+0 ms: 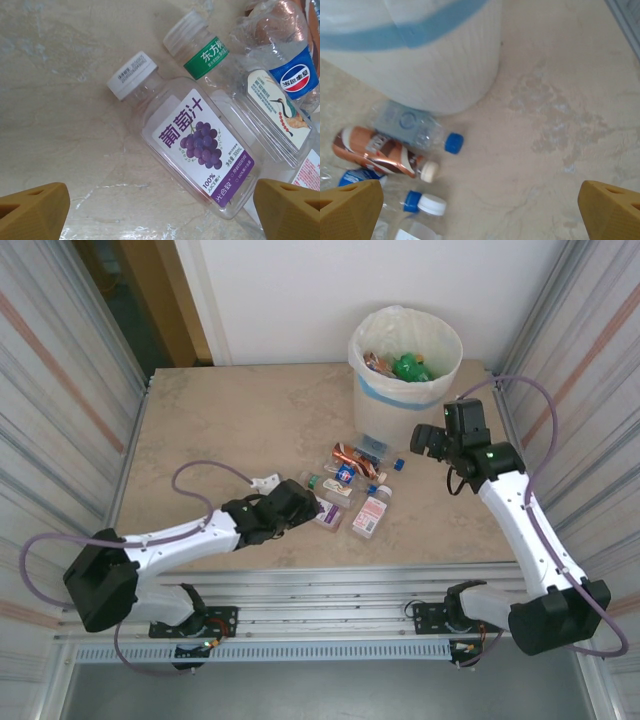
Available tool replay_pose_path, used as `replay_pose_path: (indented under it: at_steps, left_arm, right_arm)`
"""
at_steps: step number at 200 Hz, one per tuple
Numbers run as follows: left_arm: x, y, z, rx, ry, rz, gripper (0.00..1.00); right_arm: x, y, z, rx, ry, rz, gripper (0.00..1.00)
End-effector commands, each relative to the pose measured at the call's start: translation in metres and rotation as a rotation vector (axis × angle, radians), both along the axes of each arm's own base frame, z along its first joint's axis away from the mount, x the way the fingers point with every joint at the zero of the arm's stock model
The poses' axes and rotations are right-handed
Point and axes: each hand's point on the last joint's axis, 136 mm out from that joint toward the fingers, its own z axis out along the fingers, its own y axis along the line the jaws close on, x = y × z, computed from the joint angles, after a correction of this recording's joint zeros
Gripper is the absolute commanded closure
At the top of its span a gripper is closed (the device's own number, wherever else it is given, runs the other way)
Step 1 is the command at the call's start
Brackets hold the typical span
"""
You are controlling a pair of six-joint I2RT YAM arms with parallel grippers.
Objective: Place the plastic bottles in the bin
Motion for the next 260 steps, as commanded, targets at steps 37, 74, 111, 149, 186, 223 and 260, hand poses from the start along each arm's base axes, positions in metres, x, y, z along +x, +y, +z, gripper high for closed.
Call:
replay_pose_path:
  at_steps: [37,74,111,149,186,223,260]
  left_arm:
    - [0.006,-0.01,-0.012,-0.017,0.053,0.097,0.07]
    - [0.012,-0.023,-0.022,-0.022,0.079,0.078,0.06]
    - [0.021,-0.029,-0.032,-0.024,0.105,0.079,0.05]
    - [0.03,-0.037,-0.038,-0.02,0.121,0.064,0.04]
    - [0.037,-0.043,-0.042,-0.02,0.132,0.046,0.03]
    - [0.038,-0.045,-0.052,-0.012,0.161,0.043,0.03]
    - [0.036,-0.041,-0.06,0.007,0.188,0.043,0.03]
  right_arm:
    - [-0.012,-0.003,-0.016,0.024,0.038,-0.04,0.02]
    - [-0.014,-0.002,-0.024,0.026,0.05,-0.036,0.02]
    - [-0.013,-0.001,-0.026,0.033,0.054,-0.034,0.02]
    - [-0.013,-0.001,-0.027,0.029,0.056,-0.033,0.02]
    - [-0.012,-0.001,-0.028,0.029,0.055,-0.03,0.02]
    - [-0.01,-0.001,-0.029,0.035,0.057,-0.029,0.02]
    - [-0.009,0.001,-0.03,0.041,0.062,-0.024,0.02]
